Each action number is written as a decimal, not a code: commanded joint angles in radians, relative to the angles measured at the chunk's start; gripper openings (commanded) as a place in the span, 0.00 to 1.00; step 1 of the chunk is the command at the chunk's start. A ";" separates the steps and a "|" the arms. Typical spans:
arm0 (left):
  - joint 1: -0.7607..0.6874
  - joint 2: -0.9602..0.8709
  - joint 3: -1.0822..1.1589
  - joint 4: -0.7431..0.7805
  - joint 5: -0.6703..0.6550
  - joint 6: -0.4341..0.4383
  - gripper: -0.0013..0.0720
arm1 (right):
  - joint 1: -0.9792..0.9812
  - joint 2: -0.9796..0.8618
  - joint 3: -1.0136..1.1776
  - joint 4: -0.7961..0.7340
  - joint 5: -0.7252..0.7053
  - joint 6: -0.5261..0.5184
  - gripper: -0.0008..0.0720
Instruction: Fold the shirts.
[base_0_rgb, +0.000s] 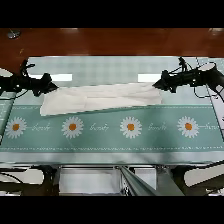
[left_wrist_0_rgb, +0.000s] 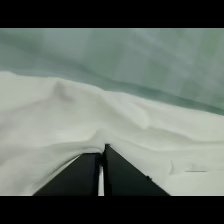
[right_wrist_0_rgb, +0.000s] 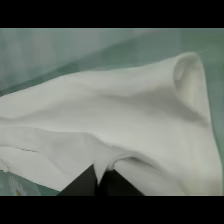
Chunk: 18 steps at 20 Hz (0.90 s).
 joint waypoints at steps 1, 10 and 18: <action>-0.006 -0.040 0.013 -0.011 -0.073 0.015 0.68 | 0.016 -0.053 0.027 0.004 -0.006 0.003 0.55; 0.256 0.190 0.120 0.200 -0.233 -0.017 0.97 | -0.195 -0.021 0.103 -0.181 0.207 0.054 0.86; 0.041 0.646 -0.348 -0.029 0.000 0.135 0.97 | -0.069 -0.056 0.085 -0.331 0.032 0.120 0.86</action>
